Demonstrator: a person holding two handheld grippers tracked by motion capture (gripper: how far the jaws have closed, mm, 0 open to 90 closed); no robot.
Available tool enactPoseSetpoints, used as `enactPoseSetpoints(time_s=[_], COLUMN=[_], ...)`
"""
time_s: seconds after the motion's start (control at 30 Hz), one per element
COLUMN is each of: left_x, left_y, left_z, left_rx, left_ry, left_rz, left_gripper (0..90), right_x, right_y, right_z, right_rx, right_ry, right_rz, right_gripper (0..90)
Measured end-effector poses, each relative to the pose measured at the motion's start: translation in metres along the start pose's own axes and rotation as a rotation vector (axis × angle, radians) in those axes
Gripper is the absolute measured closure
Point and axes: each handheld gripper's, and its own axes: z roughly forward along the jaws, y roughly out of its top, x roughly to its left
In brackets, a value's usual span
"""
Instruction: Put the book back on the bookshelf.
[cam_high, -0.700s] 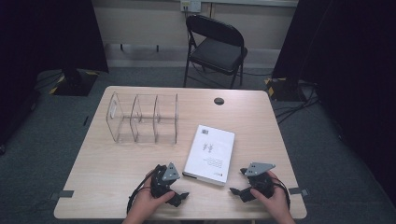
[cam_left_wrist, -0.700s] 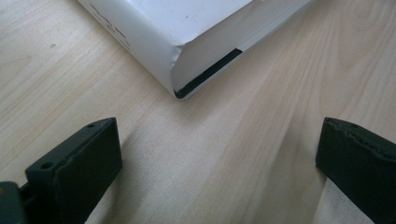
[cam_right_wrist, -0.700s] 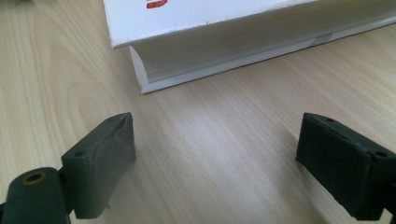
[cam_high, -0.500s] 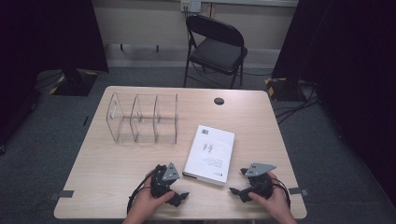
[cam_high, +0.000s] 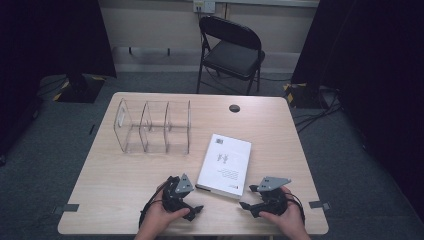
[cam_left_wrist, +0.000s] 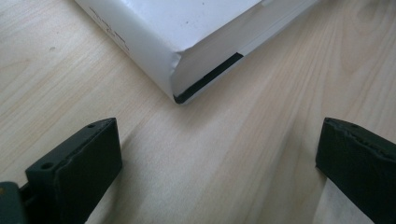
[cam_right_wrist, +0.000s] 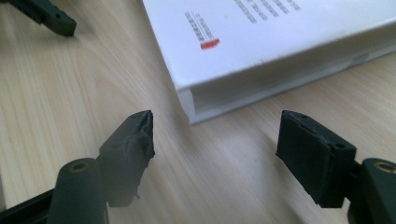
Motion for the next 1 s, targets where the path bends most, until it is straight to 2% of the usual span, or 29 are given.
enactPoseSetpoints(time_s=[0.03,0.07,0.1,0.17,0.23,0.27,0.3,0.33,0.37,0.4,0.43,0.5,0.53,0.57,0.6,0.67,0.73,0.77,0.83,0.9,1.0], left_x=[0.001,0.000,0.000,-0.002,-0.004,-0.003,-0.003,-0.002,-0.001,-0.001,0.000,-0.002,-0.003,-0.006,-0.010,-0.011,-0.012,-0.011,-0.011,-0.011,-0.012], left_y=[0.002,0.006,0.006,0.009,0.011,0.012,0.012,0.013,0.013,0.013,0.014,0.015,0.016,0.017,0.018,0.021,0.022,0.023,0.023,0.023,0.023], left_z=[0.002,0.005,0.005,0.008,0.010,0.011,0.011,0.011,0.010,0.009,0.008,0.008,0.009,0.010,0.011,0.012,0.013,0.012,0.012,0.012,0.012], left_rx=[0.004,0.007,0.007,-0.004,-0.026,-0.026,-0.026,-0.018,-0.020,-0.022,-0.013,-0.007,-0.002,0.001,0.002,0.023,0.026,0.038,0.043,0.043,0.041], left_ry=[0.003,0.008,0.008,-0.013,-0.027,-0.029,-0.029,-0.025,-0.019,-0.010,-0.013,-0.024,-0.030,-0.033,-0.032,-0.033,-0.033,-0.034,-0.033,-0.031,-0.032], left_rz=[0.004,-0.002,-0.002,0.023,0.021,0.016,0.016,0.023,0.012,0.007,0.011,0.019,0.030,0.035,0.024,0.034,0.027,0.036,0.041,0.040,0.037], left_gripper=[0.3,0.0,0.4,2.1,5.7,7.5,8.0,8.0,9.7,17.5,17.5,20.3,20.1,17.9,17.9,13.9,13.8,13.8,13.8,13.8,13.8], right_x=[0.003,0.008,0.008,0.014,0.017,0.019,0.019,0.019,0.019,0.017,0.017,0.014,0.014,0.014,0.014,0.012,0.012,0.013,0.014,0.015,0.016], right_y=[0.002,0.004,0.004,0.007,0.011,0.013,0.013,0.013,0.013,0.010,0.010,0.009,0.010,0.010,0.010,0.010,0.011,0.012,0.012,0.012,0.015], right_z=[0.003,0.008,0.008,0.014,0.017,0.019,0.019,0.020,0.019,0.020,0.020,0.020,0.019,0.019,0.019,0.018,0.017,0.017,0.017,0.015,0.011], right_rx=[0.003,0.022,0.022,0.021,0.020,-0.001,-0.001,0.001,-0.007,-0.012,-0.012,-0.028,-0.023,-0.009,-0.009,-0.007,0.005,0.002,0.000,-0.008,-0.041], right_ry=[-0.005,-0.041,-0.041,-0.095,-0.095,-0.101,-0.101,-0.101,-0.115,-0.116,-0.116,-0.119,-0.128,-0.165,-0.165,-0.162,-0.176,-0.186,-0.195,-0.193,-0.198], right_rz=[0.003,0.000,0.000,-0.008,-0.016,-0.008,-0.008,0.009,0.023,0.055,0.055,0.111,0.118,0.089,0.089,0.089,0.056,0.041,0.028,0.043,0.034], right_gripper=[27.0,27.8,27.8,32.1,38.7,41.3,41.3,43.8,48.1,49.3,49.3,48.8,48.0,47.0,47.0,47.4,47.5,47.5,47.7,47.9,48.6])
